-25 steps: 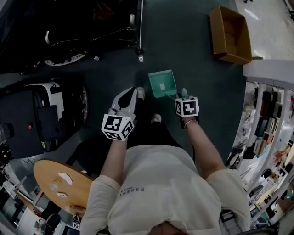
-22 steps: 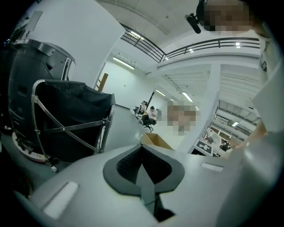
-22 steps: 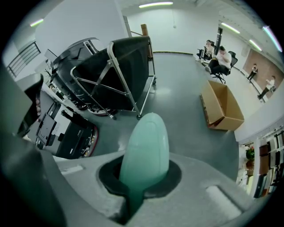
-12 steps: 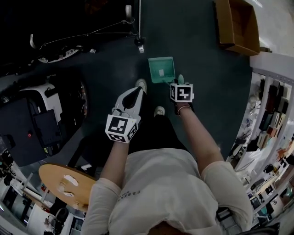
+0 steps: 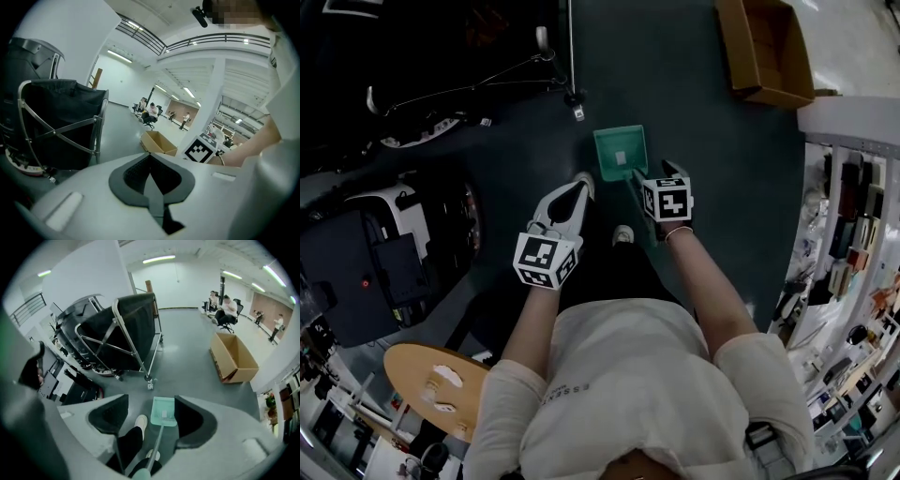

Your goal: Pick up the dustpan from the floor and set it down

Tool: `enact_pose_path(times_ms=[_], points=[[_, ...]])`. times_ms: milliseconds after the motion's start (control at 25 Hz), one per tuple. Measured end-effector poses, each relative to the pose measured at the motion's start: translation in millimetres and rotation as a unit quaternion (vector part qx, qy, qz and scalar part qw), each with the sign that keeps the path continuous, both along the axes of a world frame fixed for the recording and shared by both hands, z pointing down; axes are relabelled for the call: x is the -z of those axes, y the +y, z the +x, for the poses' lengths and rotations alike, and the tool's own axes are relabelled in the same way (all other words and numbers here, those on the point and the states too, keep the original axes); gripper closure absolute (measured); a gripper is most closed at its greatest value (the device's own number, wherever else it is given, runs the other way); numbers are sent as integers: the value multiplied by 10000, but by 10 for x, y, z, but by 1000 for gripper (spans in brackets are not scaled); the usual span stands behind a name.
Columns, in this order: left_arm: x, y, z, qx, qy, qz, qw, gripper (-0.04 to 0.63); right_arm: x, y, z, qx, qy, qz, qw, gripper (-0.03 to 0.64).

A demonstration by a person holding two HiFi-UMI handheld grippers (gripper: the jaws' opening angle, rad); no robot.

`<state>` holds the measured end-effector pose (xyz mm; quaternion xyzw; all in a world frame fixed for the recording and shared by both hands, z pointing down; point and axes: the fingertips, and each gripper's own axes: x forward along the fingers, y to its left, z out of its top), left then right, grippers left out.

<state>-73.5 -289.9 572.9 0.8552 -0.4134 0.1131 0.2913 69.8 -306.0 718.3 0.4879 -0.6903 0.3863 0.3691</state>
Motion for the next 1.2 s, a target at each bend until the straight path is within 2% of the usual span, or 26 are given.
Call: enact_pose_path(times_ms=[160, 360, 400, 440, 480, 520, 680, 960, 1200], points=[[233, 107, 137, -81, 55, 276, 9996, 578, 548, 44, 236, -315, -430, 724, 9959, 329], [406, 401, 217, 28, 133, 407, 9991, 578, 976, 383, 622, -590, -655, 1112, 9899, 352], [426, 470, 215, 42, 121, 419, 9990, 578, 1046, 458, 681, -614, -620, 1214, 9888, 401], [441, 541, 204, 63, 103, 428, 9990, 578, 1107, 534, 735, -642, -576, 1321, 9875, 479], [452, 613, 188, 93, 85, 433, 9990, 578, 1156, 607, 779, -672, -553, 1414, 9861, 589], [461, 681, 168, 132, 71, 435, 9989, 578, 1191, 675, 806, -692, -571, 1477, 9850, 626], [547, 916, 69, 321, 28, 521, 9981, 578, 1317, 907, 757, -567, -797, 1608, 9821, 626], [876, 1385, -8, 661, 58, 922, 9935, 578, 1794, 1396, 700, -283, -1037, 2186, 9699, 626], [944, 2102, 127, 541, 213, 844, 9947, 578, 2090, 2106, 809, -246, -1094, 2452, 9630, 626]])
